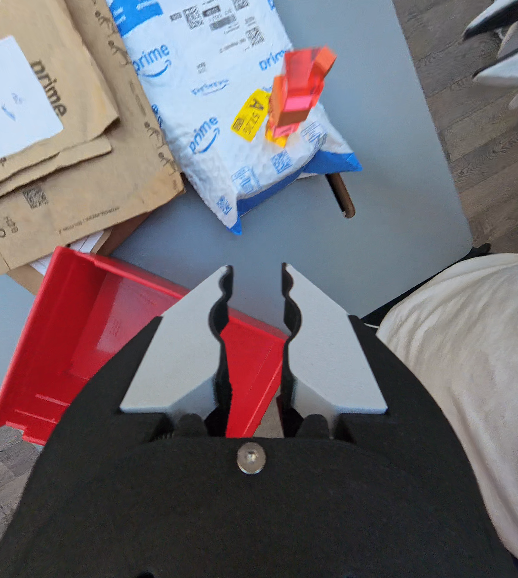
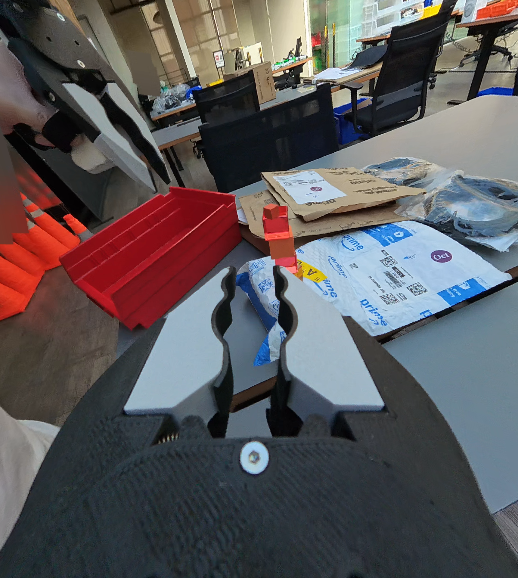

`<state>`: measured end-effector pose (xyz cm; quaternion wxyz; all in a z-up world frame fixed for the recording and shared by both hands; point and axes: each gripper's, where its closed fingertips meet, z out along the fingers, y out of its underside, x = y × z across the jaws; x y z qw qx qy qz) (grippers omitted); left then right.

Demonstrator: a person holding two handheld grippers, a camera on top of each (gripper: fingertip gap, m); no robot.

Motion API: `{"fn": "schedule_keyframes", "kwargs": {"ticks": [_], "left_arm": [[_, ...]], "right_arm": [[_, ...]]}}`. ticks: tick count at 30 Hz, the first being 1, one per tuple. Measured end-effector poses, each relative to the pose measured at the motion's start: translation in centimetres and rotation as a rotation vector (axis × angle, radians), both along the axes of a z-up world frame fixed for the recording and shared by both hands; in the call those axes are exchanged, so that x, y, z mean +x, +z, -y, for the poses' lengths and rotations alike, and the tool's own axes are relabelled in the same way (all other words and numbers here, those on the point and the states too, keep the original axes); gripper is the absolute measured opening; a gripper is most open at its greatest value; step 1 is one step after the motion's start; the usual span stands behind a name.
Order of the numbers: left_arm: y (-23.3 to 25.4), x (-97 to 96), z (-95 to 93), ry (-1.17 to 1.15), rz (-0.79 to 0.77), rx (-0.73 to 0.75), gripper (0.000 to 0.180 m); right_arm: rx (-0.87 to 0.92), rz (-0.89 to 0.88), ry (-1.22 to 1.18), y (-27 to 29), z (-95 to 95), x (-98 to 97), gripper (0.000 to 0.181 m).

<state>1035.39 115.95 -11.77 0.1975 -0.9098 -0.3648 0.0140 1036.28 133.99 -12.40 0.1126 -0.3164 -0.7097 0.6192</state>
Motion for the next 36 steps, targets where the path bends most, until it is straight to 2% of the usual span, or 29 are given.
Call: {"fn": "schedule_keyframes", "kwargs": {"ticks": [1,3,8,10,13,19,21,24,26,36], "left_arm": [[-1.2,0.7,1.8,0.003,-0.012,0.014,0.045],[-4.4,2.7,4.9,-0.056,-0.006,0.057,0.035],[-13.4,8.6,9.9,-0.308,0.122,0.036,0.035],[-15.7,9.9,9.9,-0.404,0.127,0.040,0.044],[-17.8,10.4,9.8,-0.473,0.093,0.010,0.043],[-19.4,10.7,8.2,-0.321,0.152,0.055,0.039],[-19.6,10.5,7.6,-0.257,0.146,0.057,0.029],[-19.7,10.4,6.9,-0.202,0.132,0.064,0.025],[-19.9,10.9,6.6,-0.206,0.144,0.072,0.010],[-18.6,10.2,7.0,-0.144,0.040,0.049,0.009]], "right_arm": [[0.021,0.015,0.009,-0.6,0.0,0.2,0.023],[0.045,0.065,0.006,-1.7,-0.3,0.7,0.023],[0.128,0.196,-0.011,-3.5,-0.8,1.4,0.022],[0.167,0.201,-0.013,-3.1,-0.5,1.1,0.022],[0.187,0.175,-0.021,-1.9,0.7,0.3,0.022],[0.223,0.143,-0.033,-1.6,2.4,0.7,0.023],[0.242,0.151,-0.040,-2.3,2.4,1.1,0.023],[0.246,0.163,-0.050,-2.9,2.2,1.7,0.023],[0.244,0.166,-0.057,-3.0,1.8,1.9,0.023],[0.196,0.143,-0.094,-2.2,-1.3,2.0,0.023]]}}
